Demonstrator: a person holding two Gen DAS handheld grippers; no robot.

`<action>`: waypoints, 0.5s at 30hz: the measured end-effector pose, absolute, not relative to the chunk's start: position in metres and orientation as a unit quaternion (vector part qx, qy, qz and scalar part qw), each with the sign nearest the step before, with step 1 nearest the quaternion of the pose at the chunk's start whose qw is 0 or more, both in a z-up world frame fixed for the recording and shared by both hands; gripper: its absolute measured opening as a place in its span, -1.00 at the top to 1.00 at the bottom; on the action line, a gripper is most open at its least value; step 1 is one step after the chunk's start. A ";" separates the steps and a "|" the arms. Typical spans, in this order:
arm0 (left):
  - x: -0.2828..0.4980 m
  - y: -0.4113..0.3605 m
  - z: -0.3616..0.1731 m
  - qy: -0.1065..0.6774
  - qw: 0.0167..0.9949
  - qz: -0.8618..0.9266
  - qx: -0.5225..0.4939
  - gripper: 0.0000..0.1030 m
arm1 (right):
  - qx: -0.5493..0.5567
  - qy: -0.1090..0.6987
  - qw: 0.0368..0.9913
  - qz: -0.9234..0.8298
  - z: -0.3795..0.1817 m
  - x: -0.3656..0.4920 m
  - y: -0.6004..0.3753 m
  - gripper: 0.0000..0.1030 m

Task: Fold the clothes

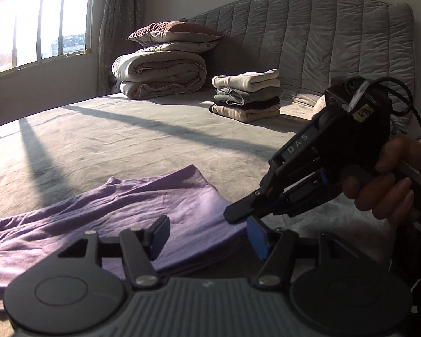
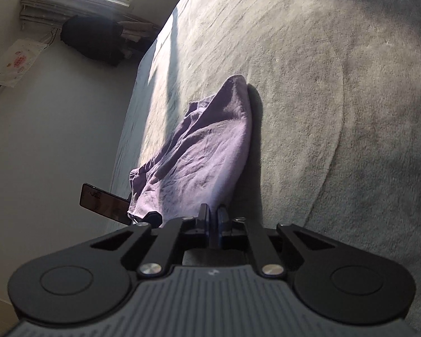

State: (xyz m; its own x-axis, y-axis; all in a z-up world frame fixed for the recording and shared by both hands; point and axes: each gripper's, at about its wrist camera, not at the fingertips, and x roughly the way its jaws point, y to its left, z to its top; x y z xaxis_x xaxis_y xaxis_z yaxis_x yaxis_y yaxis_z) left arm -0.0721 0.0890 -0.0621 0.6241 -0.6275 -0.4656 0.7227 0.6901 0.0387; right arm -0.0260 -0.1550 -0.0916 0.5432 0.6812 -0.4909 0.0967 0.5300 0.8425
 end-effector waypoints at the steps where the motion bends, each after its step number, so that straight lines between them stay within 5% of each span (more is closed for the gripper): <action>1: -0.075 0.083 -0.064 0.210 0.895 -0.373 0.122 -0.20 | 0.444 0.443 0.754 0.195 -0.089 -0.024 -0.154 0.85; 9: -0.090 0.050 -0.075 0.187 0.894 -0.355 0.202 -0.17 | 0.433 0.470 0.739 0.214 -0.072 -0.006 -0.140 0.85; 12: -0.092 0.039 -0.080 0.187 0.895 -0.332 0.232 0.12 | 0.423 0.477 0.738 0.220 -0.069 0.000 -0.135 0.85; 15: -0.093 0.033 -0.085 0.189 0.894 -0.313 0.258 0.20 | 0.414 0.483 0.742 0.211 -0.072 0.004 -0.135 0.69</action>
